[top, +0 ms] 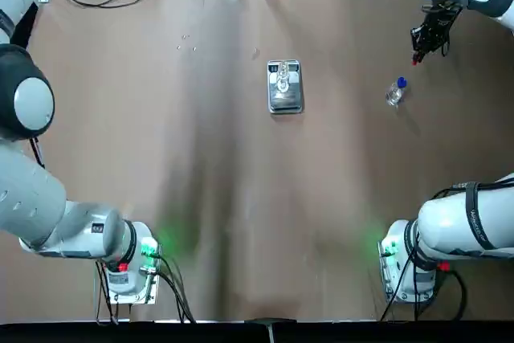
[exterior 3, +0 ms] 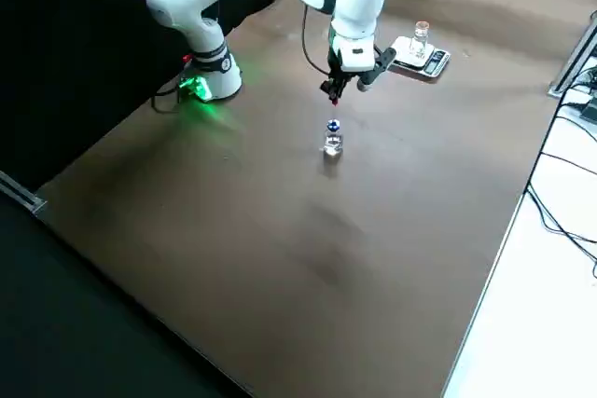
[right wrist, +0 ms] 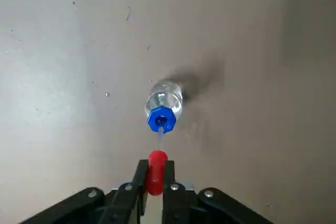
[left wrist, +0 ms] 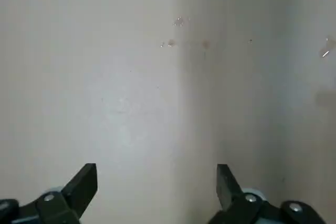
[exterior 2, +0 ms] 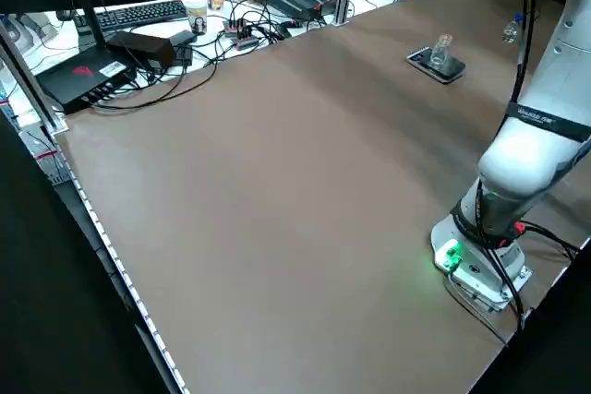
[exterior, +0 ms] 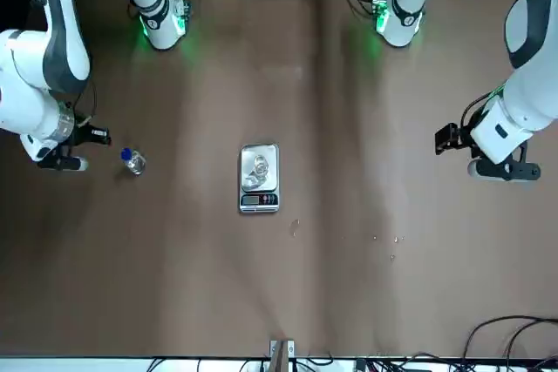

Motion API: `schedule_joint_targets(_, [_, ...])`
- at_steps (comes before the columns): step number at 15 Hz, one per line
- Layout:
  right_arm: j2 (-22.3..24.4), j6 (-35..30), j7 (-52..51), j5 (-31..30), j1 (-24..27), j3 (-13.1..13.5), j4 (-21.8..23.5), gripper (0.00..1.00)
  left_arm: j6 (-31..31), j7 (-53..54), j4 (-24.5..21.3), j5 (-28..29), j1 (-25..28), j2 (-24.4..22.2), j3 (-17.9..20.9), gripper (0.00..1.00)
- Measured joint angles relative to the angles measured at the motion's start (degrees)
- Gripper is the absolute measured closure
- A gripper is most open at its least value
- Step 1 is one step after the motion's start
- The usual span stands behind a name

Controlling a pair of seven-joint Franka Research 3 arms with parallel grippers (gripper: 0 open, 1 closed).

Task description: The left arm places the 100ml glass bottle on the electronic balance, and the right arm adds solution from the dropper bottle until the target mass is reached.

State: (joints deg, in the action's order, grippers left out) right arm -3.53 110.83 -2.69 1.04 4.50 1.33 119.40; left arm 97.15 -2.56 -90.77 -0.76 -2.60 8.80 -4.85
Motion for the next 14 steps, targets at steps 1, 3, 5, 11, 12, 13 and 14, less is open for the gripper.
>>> schedule_joint_targets(1, [0.06,-0.69,0.00,0.00,0.00,-0.02,-0.41,0.85,-0.04,0.06,0.00,0.00,0.05,-0.20,0.00,0.00])
schedule_joint_targets(3, [0.12,-1.96,0.00,0.00,0.00,-0.05,-1.30,0.85,-0.09,0.02,0.04,0.00,-0.01,-0.44,-0.17,0.00])
schedule_joint_targets(5, [0.12,-2.93,0.00,0.00,-0.02,-0.12,-2.06,0.85,-0.08,-0.39,0.58,0.00,-0.13,-0.55,-0.27,0.00])
schedule_joint_targets(11, [0.14,-7.70,0.04,0.00,-1.52,-0.72,-5.40,0.85,-0.03,-0.74,0.76,0.00,0.08,-0.55,-0.14,0.00])
schedule_joint_targets(12, [0.14,-8.63,0.10,0.00,-2.24,-0.81,-6.26,0.85,-0.03,-0.74,0.79,0.00,0.07,-0.55,-0.18,0.00])
schedule_joint_targets(13, [0.16,-9.24,0.17,0.00,-3.05,-0.86,-7.04,0.85,-0.03,-0.73,0.80,0.00,0.04,-0.55,-0.20,0.00])
schedule_joint_targets(14, [0.16,-9.55,0.31,0.03,-3.85,-0.91,-7.66,0.85,-0.03,-0.72,0.83,0.00,0.02,-0.55,-0.22,0.00])
